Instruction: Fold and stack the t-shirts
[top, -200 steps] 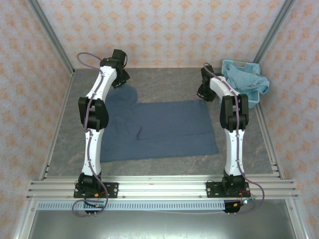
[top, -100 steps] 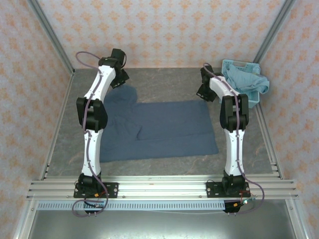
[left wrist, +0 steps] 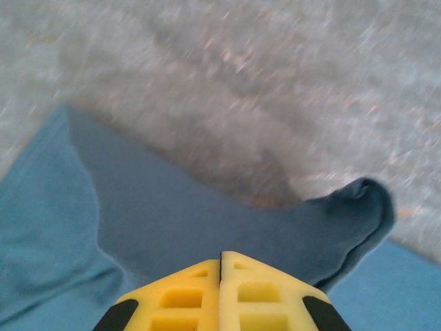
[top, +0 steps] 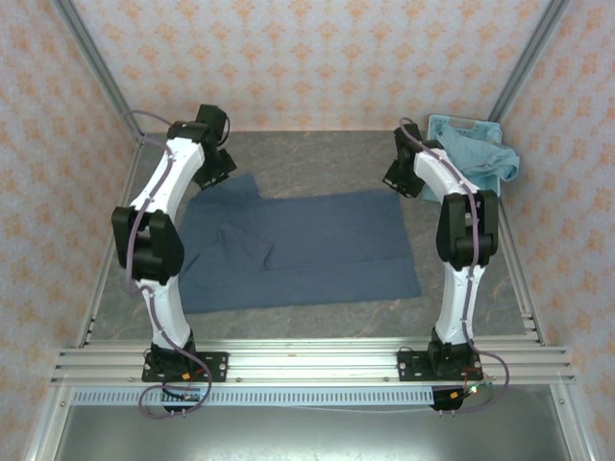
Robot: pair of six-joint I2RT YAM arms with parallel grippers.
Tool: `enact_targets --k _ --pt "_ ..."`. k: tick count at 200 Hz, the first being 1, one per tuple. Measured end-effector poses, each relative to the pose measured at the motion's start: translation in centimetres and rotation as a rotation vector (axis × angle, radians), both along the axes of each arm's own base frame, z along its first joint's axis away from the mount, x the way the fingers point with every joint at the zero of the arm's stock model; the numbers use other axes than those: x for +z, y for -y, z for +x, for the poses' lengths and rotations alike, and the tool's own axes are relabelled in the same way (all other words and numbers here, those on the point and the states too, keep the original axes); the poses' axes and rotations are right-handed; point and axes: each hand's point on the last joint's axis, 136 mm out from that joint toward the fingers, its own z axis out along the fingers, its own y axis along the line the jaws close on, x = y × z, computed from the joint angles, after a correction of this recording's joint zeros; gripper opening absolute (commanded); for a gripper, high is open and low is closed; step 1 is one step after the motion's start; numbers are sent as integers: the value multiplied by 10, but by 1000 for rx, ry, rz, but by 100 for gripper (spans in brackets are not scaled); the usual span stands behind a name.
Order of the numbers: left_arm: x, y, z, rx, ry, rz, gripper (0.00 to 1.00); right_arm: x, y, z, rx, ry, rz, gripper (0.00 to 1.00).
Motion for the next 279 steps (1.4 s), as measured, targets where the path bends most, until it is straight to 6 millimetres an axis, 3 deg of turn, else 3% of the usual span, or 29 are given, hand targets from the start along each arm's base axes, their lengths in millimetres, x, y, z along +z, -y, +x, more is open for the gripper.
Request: enact_targets --k 63,97,127,163,207,261,279 --pt "24 -5 -116 -6 18 0 0 -4 8 -73 1 -51 -6 0" --pt "0 -8 -174 13 -39 -5 0 -9 15 -106 -1 -74 -27 0" --pt "-25 -3 -210 12 -98 -14 0 -14 19 -129 -2 -86 -37 0" --pt "-32 8 -234 -20 -122 -15 0 -25 22 -149 -1 -118 -48 0" --pt "-28 -2 -253 0 -120 19 0 -22 22 -162 9 -107 -53 0" --pt "-53 -1 -274 -2 -200 31 0 -35 24 -180 -2 -149 -69 0" --pt "-58 1 -280 2 -208 21 0 -35 25 -180 -9 -148 -76 14"
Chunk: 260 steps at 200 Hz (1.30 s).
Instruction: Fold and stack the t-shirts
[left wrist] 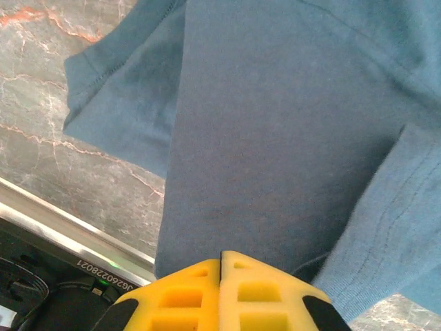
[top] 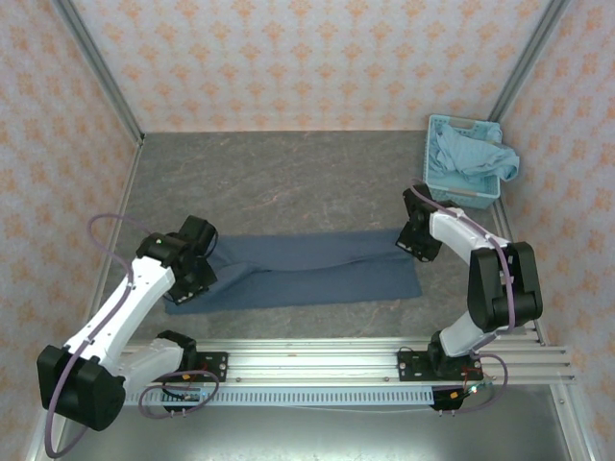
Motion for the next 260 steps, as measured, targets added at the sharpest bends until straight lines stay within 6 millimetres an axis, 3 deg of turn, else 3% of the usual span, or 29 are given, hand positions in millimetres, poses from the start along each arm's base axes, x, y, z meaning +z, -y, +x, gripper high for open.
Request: enact_targets --k 26,68,120,153,198,260 --pt "2 10 -3 -6 17 -35 0 10 5 -1 -23 32 -21 34" --pt "1 23 -11 -15 21 -81 0 35 -5 -1 -4 118 -9 34" --pt "0 31 -14 -31 7 -91 0 5 -32 2 27 46 59 30" --pt "0 38 -13 -45 -3 -90 0 -15 -35 -1 22 -16 67 30" --pt "5 59 -8 -96 18 -113 0 -16 -36 -1 23 -17 69 30" --pt "-9 85 -4 -149 11 -154 0 -16 -36 -1 23 -19 68 30"
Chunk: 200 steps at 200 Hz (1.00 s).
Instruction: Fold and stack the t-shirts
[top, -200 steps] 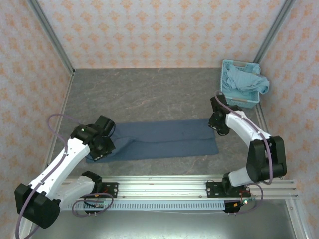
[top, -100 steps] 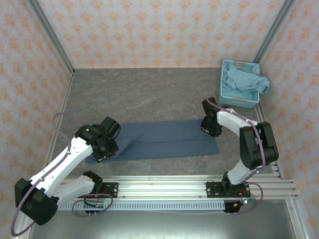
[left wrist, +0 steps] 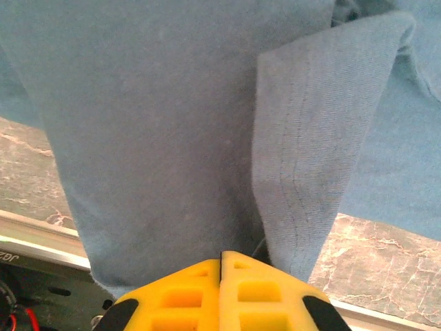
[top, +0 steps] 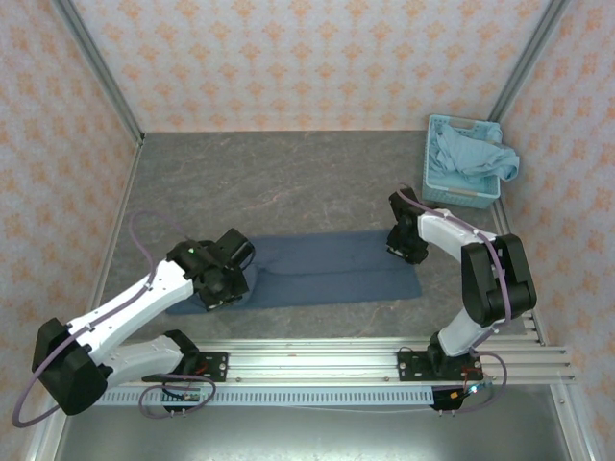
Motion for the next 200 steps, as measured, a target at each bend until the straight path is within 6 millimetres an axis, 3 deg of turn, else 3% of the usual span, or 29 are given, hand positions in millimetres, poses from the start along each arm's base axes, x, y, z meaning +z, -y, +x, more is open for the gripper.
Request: enact_targets --k 44,143,182,200 --pt "-7 -4 0 -6 -21 40 0 0 0 0 1 0 0 30" --pt "-11 -64 -10 -45 -65 383 0 5 -9 3 15 6 29 34" --pt "-4 -75 0 -40 -22 454 0 -12 -9 1 15 -48 19 35" --pt "0 -79 7 -32 -15 485 0 -11 -9 4 15 -46 18 34"
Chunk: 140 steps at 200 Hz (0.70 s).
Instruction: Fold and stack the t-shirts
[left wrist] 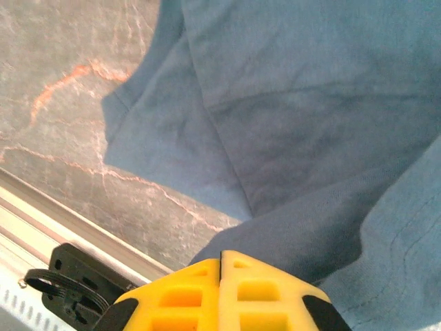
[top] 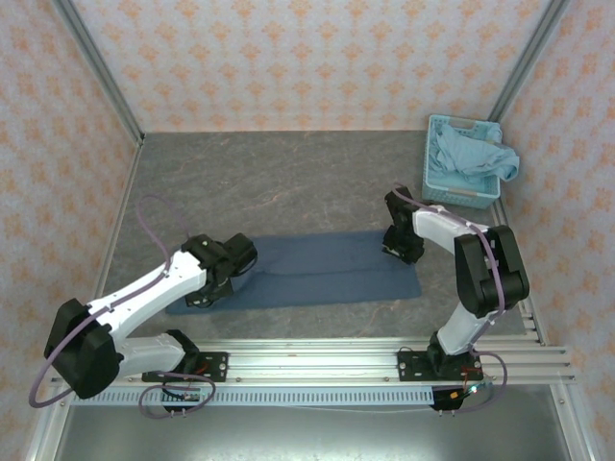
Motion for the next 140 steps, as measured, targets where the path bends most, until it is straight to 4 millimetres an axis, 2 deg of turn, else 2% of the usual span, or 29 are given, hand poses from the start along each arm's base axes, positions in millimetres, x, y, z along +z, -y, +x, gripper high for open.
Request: enact_targets --k 67,140 --pt "4 -29 17 72 7 65 0 -1 1 0 1 -3 -9 34" --pt "-20 -51 42 182 -11 99 0 -2 2 -1 1 -4 -12 34"
